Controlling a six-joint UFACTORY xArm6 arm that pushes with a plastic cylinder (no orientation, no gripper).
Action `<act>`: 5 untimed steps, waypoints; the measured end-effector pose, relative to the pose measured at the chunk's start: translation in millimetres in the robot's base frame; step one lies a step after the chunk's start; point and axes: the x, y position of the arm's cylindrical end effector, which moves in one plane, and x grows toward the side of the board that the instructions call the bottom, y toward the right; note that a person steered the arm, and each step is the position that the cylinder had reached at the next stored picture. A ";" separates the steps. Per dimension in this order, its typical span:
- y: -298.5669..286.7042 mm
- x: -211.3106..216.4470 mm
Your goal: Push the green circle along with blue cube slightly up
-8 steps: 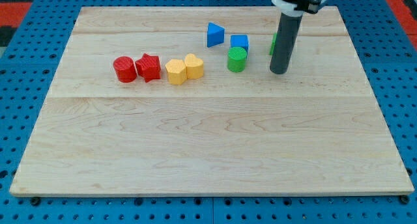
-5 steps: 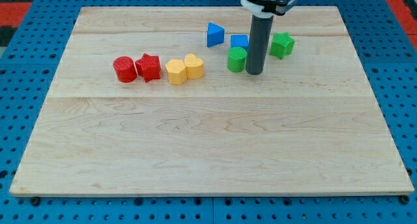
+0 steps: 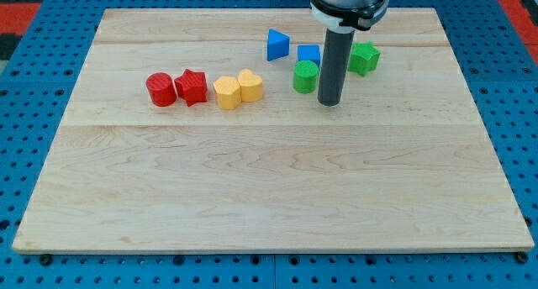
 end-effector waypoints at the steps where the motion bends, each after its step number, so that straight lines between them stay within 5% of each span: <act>1: -13.5 0.0; 5: -30.2 -54.3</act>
